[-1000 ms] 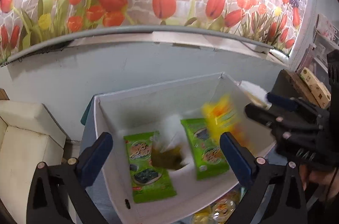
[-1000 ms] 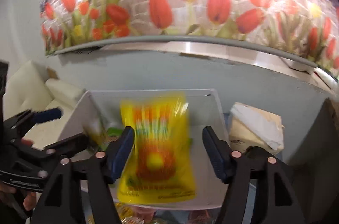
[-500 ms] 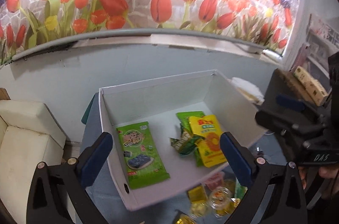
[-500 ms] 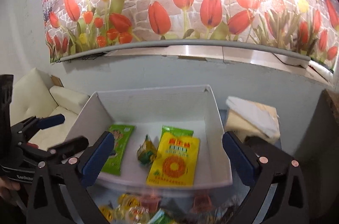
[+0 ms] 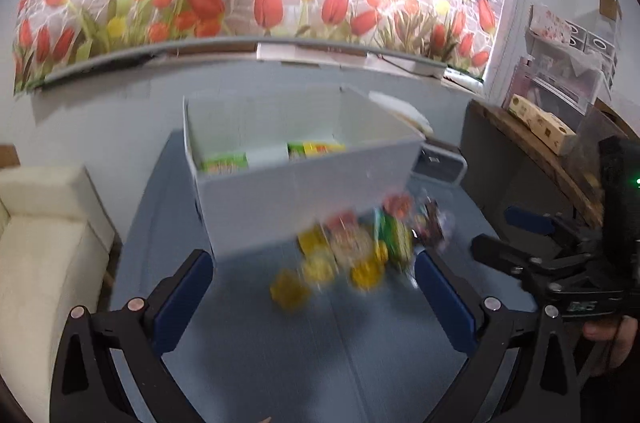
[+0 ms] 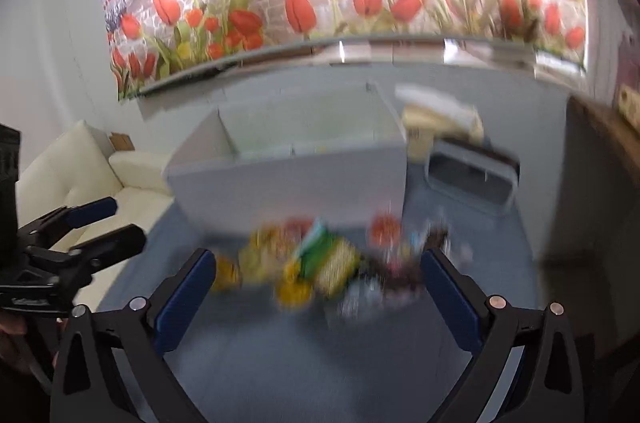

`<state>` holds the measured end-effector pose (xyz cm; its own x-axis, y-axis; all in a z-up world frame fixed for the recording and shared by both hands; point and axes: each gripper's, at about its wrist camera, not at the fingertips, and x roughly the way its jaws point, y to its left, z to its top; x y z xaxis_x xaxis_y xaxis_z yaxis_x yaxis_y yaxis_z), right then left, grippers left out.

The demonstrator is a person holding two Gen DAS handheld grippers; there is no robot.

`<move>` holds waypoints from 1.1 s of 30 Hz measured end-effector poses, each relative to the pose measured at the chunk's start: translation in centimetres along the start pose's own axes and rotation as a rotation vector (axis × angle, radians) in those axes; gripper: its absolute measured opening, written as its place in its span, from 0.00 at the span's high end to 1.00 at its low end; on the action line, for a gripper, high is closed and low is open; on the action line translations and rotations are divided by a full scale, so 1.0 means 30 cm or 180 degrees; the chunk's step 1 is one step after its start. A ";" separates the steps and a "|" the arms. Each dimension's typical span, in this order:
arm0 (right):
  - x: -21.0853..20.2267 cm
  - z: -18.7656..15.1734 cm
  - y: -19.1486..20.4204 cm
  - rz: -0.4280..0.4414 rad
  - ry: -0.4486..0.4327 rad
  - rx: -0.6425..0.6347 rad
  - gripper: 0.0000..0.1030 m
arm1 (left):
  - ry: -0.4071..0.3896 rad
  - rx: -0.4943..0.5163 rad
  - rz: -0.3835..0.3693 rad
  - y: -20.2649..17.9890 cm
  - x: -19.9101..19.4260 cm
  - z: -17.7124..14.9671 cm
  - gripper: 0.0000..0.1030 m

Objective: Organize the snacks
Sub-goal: 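Grasp the green pea-snack bag with the right tool and lift it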

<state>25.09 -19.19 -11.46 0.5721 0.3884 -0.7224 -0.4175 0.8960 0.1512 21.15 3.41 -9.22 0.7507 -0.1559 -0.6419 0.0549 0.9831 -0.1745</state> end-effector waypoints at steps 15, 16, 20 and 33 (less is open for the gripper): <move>0.256 -0.012 0.007 -0.0295 0.0156 0.0396 0.00 | 0.0195 0.0037 -0.0140 -0.039 -0.072 -0.194 0.00; 0.265 -0.005 0.006 -0.0323 0.0148 0.0377 0.01 | 0.0184 0.0033 -0.0136 -0.035 -0.074 -0.193 0.00; 0.317 0.029 -0.009 -0.0368 0.0212 0.0379 0.08 | 0.0205 0.0002 -0.0176 -0.020 -0.061 -0.191 0.00; 0.412 0.023 -0.028 -0.0378 0.0362 0.0534 0.30 | 0.0231 -0.0100 -0.0339 -0.008 -0.025 -0.200 0.00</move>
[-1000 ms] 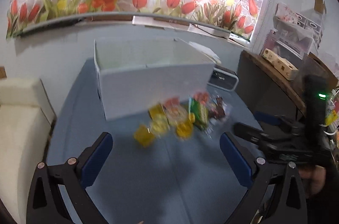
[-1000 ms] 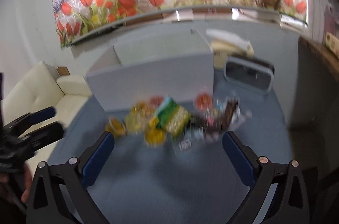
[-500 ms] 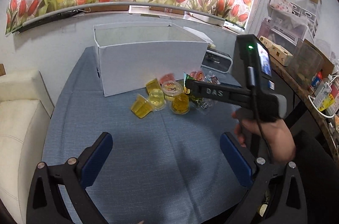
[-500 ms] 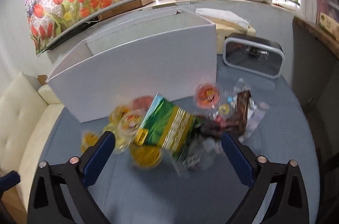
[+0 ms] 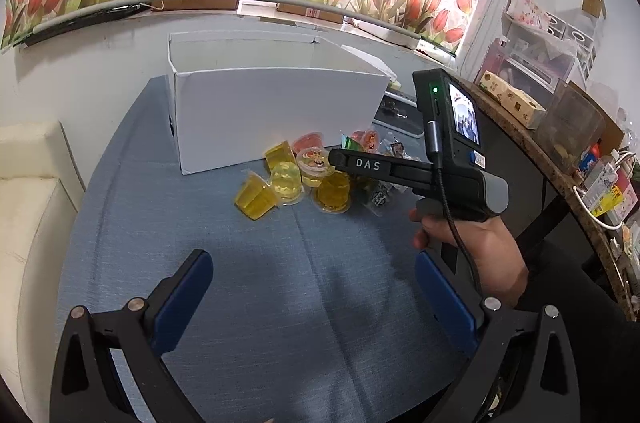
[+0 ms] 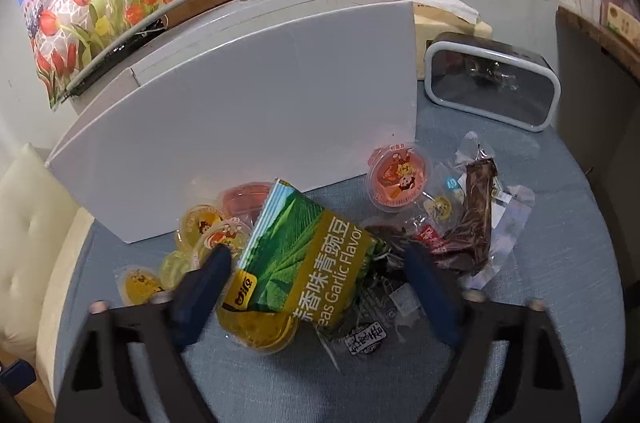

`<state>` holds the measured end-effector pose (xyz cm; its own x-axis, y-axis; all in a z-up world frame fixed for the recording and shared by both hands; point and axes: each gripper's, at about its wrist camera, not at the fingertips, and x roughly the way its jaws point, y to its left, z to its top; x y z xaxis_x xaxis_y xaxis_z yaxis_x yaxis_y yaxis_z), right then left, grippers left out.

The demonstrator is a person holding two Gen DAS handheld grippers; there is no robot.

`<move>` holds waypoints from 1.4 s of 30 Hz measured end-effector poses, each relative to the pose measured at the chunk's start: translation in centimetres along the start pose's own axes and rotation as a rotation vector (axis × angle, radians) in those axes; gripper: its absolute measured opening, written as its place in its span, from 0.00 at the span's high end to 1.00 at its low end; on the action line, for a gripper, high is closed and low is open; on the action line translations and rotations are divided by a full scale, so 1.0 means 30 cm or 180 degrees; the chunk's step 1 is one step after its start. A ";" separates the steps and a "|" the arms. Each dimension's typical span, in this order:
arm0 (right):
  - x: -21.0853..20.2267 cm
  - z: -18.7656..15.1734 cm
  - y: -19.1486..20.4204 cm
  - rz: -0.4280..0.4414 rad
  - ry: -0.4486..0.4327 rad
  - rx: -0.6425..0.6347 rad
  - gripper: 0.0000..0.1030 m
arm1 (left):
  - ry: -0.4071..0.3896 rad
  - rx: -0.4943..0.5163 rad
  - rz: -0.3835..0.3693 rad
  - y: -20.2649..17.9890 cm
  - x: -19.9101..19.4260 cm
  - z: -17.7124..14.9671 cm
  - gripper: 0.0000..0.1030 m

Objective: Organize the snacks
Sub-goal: 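Grasp the green pea-snack bag with the right tool and lift it, then grasp a yellow jelly cup with the left tool while the right tool holds the green bag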

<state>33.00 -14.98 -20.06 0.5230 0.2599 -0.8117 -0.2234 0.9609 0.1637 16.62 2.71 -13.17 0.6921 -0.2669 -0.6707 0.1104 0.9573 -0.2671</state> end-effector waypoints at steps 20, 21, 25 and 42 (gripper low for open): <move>-0.261 -0.062 0.027 -0.0083 -0.0317 -0.0321 0.52 | 0.0132 0.0115 0.0455 0.046 0.123 0.049 0.00; -0.291 -0.070 0.025 -0.0070 -0.0342 -0.0321 0.52 | 0.0157 0.0133 0.0501 0.047 0.146 0.059 0.00; -0.381 -0.104 0.020 -0.0035 -0.0414 -0.0357 0.52 | 0.0245 0.0112 0.0537 0.062 0.218 0.081 0.00; -0.518 -0.190 -0.033 0.0067 -0.0443 -0.0256 0.52 | 0.0495 0.0350 0.0722 0.087 0.414 0.097 0.11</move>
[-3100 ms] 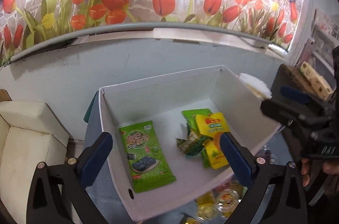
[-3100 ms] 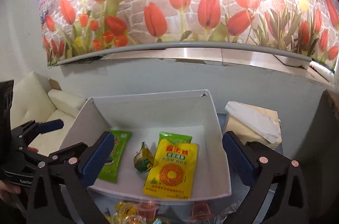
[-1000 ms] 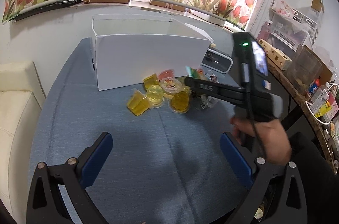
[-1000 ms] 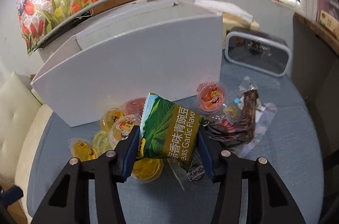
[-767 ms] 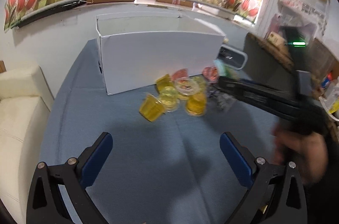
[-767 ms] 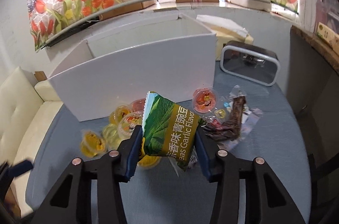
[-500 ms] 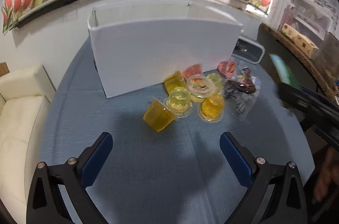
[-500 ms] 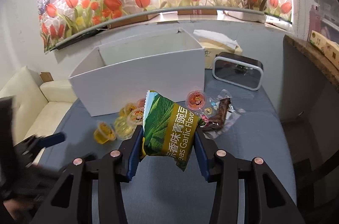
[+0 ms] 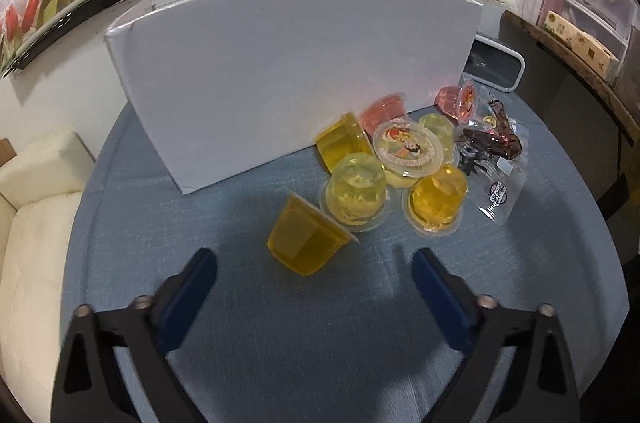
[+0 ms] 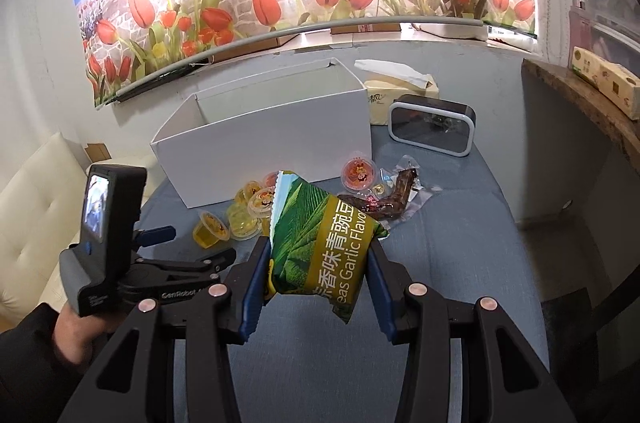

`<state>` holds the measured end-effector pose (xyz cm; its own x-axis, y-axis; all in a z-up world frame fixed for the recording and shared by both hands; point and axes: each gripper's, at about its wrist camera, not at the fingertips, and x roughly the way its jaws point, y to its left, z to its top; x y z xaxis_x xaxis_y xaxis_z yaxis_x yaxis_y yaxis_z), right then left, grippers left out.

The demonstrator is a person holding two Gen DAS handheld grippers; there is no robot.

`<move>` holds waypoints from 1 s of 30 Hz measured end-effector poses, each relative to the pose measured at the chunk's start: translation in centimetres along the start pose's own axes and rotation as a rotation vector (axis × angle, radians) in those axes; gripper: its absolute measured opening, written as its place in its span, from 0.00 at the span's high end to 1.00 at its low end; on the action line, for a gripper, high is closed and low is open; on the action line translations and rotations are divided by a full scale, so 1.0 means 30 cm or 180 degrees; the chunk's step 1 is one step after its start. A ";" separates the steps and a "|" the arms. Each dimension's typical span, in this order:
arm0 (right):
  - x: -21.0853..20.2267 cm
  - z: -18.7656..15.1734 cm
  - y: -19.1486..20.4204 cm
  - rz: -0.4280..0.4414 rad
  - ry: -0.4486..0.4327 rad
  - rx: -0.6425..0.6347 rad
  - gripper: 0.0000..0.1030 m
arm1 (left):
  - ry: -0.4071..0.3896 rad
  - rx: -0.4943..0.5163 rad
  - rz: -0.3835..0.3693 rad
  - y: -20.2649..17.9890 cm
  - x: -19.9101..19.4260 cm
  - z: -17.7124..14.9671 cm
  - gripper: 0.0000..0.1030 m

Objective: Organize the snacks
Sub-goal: 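Grasp a yellow jelly cup with the left tool while the right tool holds the green bag, then lower the jelly cup and green bag into the white box and open both tools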

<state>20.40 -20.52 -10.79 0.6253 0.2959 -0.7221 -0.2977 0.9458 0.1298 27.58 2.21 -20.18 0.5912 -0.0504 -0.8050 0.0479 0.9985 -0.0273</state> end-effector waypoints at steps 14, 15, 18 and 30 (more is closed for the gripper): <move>0.008 -0.017 0.016 0.0020 0.0044 -0.0039 0.52 | 0.0021 0.0083 -0.0062 0.025 0.045 0.029 0.51; 0.009 -0.018 0.018 0.0018 0.0045 -0.0042 0.52 | 0.0018 0.0080 -0.0071 0.029 0.044 0.029 0.51; 0.009 -0.019 0.019 0.0024 0.0048 -0.0033 0.52 | 0.0005 0.0064 -0.0091 0.032 0.045 0.028 0.51; 0.003 0.008 0.036 0.0110 -0.0014 -0.0101 0.52 | -0.0382 -0.0060 -0.0203 0.042 -0.174 0.038 0.51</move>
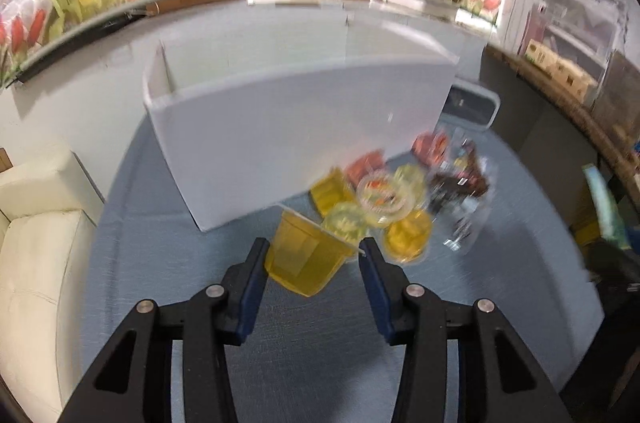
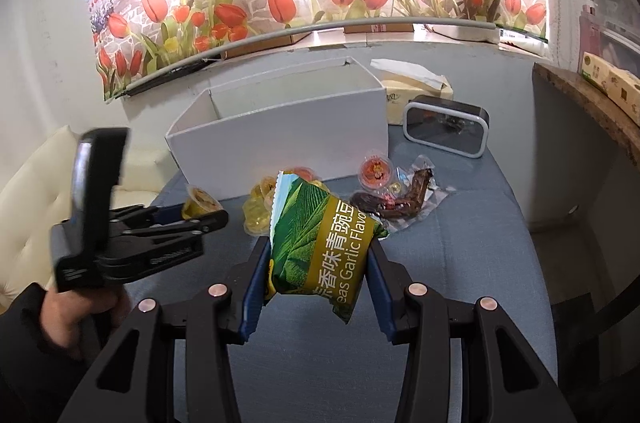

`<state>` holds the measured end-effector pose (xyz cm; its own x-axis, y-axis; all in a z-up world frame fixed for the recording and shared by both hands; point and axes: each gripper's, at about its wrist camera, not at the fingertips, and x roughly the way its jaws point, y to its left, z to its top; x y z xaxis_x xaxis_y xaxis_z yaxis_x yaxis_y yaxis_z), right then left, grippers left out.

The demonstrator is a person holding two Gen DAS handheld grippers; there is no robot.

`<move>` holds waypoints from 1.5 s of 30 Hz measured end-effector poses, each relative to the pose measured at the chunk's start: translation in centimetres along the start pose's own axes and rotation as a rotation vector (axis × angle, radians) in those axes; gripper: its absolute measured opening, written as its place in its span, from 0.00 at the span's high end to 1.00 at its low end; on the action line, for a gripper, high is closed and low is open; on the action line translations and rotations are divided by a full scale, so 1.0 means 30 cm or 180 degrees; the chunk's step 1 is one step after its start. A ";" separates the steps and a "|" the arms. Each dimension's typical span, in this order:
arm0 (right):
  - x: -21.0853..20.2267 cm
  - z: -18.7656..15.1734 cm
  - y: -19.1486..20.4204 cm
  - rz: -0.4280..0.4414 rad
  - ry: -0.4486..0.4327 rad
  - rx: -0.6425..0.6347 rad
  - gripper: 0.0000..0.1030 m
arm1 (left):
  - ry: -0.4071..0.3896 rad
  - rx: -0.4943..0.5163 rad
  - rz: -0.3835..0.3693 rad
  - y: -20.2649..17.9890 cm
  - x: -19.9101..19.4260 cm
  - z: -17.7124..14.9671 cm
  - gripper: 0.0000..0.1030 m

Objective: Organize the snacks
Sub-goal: 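Lower the jelly cup and green bag into the white box and open both tools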

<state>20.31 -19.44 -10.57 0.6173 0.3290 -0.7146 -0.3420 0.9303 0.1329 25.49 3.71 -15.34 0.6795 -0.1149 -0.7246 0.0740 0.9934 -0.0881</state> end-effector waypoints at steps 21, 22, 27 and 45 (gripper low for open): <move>0.389 0.627 0.049 0.0327 -0.0108 -0.0270 0.52 | -0.0441 -0.0090 -0.0016 0.093 -0.061 0.506 0.51; 0.412 0.639 0.049 0.0343 -0.0080 -0.0270 0.52 | -0.0427 -0.0092 0.0014 0.105 -0.037 0.526 0.51; 0.527 0.667 0.043 0.0173 0.0099 -0.0331 0.48 | -0.0314 -0.0102 -0.0009 0.148 0.061 0.566 0.50; 0.461 0.575 0.017 0.0231 -0.0063 -0.0139 0.00 | -0.0276 -0.0045 0.0162 0.153 0.035 0.488 0.00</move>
<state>40.89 -11.60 -8.53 0.6035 0.3989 -0.6904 -0.4167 0.8960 0.1535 37.22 8.23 -6.50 0.7428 -0.0628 -0.6665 0.0280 0.9976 -0.0629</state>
